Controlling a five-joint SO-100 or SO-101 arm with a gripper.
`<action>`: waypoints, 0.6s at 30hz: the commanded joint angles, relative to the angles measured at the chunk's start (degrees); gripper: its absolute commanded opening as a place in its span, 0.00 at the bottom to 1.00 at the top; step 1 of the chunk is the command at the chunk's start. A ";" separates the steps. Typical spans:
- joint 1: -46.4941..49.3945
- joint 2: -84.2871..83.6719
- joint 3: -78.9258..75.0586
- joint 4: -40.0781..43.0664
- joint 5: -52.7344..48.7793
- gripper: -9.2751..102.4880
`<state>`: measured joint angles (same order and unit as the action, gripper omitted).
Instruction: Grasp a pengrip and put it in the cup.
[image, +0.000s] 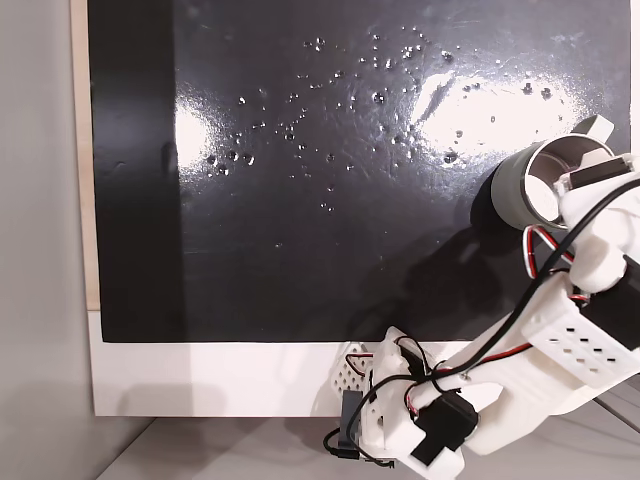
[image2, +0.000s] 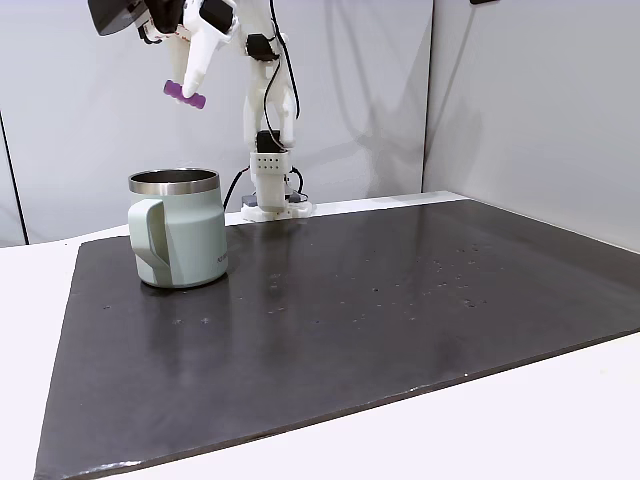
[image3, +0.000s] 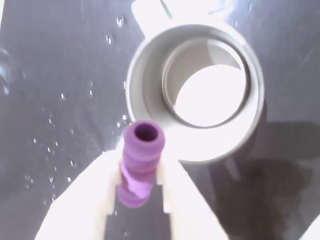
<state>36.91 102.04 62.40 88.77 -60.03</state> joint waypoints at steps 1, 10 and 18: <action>0.97 -0.09 -0.79 -4.48 -1.58 0.08; 3.25 7.47 16.52 -17.93 -6.15 0.08; 3.87 11.69 23.82 -21.45 -5.71 0.17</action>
<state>40.34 109.86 86.13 69.26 -65.74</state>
